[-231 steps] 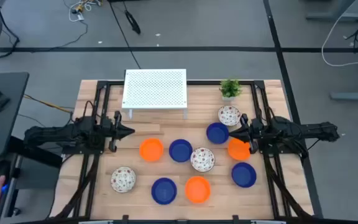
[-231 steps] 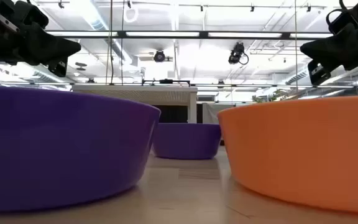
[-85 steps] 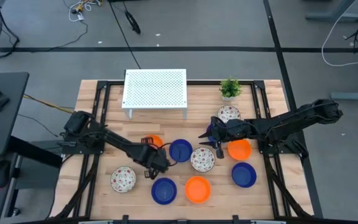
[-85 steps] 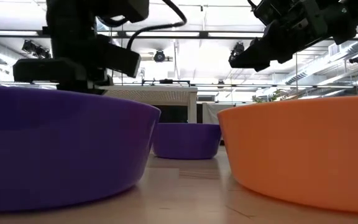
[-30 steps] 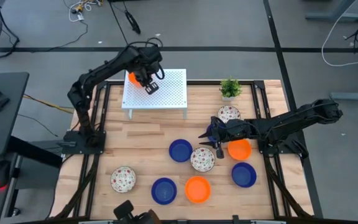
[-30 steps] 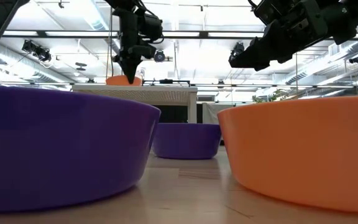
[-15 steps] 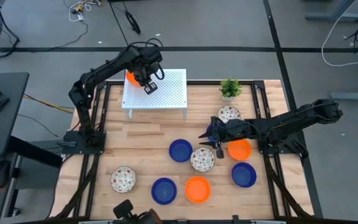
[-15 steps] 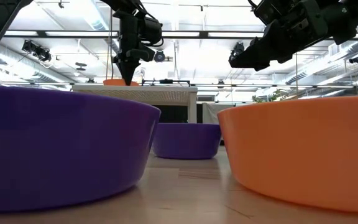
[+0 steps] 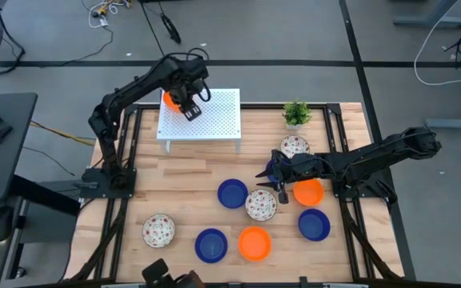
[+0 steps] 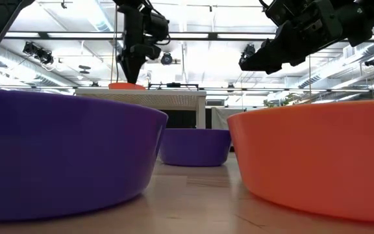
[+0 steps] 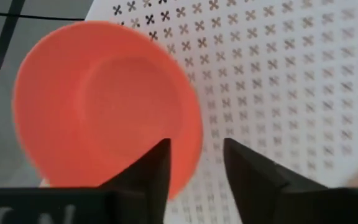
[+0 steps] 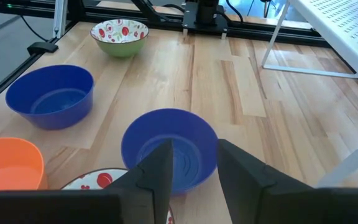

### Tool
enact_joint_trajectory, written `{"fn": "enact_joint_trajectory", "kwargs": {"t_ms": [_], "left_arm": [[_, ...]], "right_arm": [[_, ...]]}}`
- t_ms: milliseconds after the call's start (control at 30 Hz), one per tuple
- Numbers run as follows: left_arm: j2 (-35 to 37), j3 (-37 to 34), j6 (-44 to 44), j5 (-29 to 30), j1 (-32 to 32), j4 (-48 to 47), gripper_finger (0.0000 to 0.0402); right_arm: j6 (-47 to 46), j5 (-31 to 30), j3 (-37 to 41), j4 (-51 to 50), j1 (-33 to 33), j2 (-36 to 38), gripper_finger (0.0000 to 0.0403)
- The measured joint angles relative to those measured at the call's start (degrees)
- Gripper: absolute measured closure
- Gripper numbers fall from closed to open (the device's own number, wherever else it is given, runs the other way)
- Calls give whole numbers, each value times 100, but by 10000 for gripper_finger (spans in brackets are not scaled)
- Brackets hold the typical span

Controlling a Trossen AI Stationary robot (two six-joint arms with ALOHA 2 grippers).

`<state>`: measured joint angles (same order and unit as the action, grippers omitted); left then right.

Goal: Pick & Place Mini bowls
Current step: Put the blue bowl on the shelf

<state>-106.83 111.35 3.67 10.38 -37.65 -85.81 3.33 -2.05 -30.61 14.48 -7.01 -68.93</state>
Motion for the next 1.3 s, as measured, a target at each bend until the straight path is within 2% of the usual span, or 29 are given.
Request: {"fn": "enact_joint_trajectory", "kwargs": {"t_ms": [100,167,267,367,467,600,800,900,967,1100,1300], "left_arm": [[4,462,-60,-217,1,-430,210],[109,673,-212,-386,30,-387,196],[452,910,-222,-659,205,-409,187],[890,912,-271,-679,586,-418,190],[1285,907,-483,-456,1148,-356,199],[1672,909,-856,28,2196,-53,211],[1720,776,-1256,1323,4089,469,222],[1695,160,-1245,1878,4811,1058,223],[1683,-417,-1235,2039,5153,1540,223],[1694,-1745,-1229,2090,5584,2728,223],[1685,-3688,-1068,2049,5818,5193,223]], "right_arm": [[1,-1,0,0,0,0,273],[0,0,0,-2,0,0,273],[-4,-1,0,-31,0,0,273],[-95,1,0,-55,0,-2,273],[-135,16,0,-77,0,-2,273],[-246,14,0,-98,-37,-4,273],[-222,16,0,-72,-156,-4,273],[-179,15,0,-62,-173,-4,273],[-164,14,0,-61,-170,-4,273],[-133,14,0,-48,-170,-4,273],[-85,14,0,-47,-170,-4,273]]}}
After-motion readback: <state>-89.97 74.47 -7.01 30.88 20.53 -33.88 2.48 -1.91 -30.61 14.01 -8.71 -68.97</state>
